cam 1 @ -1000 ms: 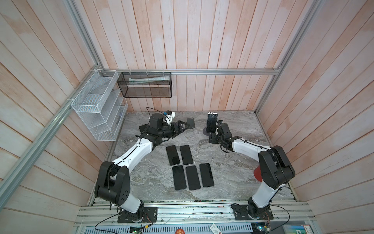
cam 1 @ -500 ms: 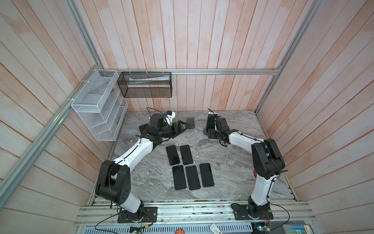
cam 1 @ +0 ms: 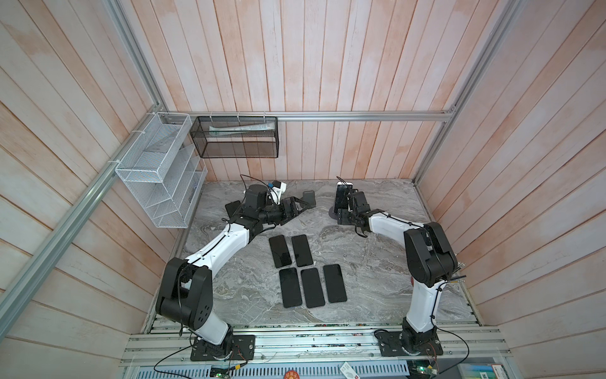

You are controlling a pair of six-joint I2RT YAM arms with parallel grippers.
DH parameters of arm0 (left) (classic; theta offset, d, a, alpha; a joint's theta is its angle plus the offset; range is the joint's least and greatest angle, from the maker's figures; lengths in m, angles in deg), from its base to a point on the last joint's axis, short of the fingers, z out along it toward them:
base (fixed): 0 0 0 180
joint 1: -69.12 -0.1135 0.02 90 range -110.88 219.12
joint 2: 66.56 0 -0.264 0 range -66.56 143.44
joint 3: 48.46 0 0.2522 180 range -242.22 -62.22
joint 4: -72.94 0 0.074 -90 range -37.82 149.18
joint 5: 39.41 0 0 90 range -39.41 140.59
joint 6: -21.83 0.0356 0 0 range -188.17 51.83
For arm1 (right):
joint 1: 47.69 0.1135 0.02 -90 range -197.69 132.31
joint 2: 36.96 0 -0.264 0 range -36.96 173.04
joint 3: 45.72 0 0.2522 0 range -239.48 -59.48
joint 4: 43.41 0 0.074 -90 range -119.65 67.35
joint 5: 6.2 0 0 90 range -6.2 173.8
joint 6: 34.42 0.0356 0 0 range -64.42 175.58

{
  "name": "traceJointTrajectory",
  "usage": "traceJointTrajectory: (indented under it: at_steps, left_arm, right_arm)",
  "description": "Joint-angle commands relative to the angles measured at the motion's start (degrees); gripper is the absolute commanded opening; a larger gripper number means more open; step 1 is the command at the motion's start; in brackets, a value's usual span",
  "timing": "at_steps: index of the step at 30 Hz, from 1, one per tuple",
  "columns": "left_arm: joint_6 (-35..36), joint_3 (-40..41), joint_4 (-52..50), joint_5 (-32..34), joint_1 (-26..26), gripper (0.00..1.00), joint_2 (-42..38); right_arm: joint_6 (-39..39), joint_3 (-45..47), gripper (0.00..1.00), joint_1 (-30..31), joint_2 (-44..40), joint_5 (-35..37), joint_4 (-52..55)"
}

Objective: Remove the phone from the phone stand
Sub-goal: Rotate the phone stand at the top-center of the table.

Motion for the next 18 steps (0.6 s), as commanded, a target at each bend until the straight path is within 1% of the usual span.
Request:
traceJointTrajectory:
  at_steps: [1, 8, 18]
  left_arm:
    - [0.7, -0.9, 0.7, -0.2, 0.1, 0.95, 0.5]
    - [0.6, -0.9, 0.6, 0.0, 0.1, 0.95, 0.3]
    - [0.6, -0.8, 0.8, -0.1, 0.1, 0.95, 0.4]
  right_arm:
    - [0.8, -1.1, 0.84, -0.4, 1.2, 2.1, 0.7]
    - [0.7, -0.5, 0.84, -1.0, 1.1, 3.1, 0.7]
    - [0.4, 1.0, 0.84, -1.5, -0.4, 2.5, 0.1]
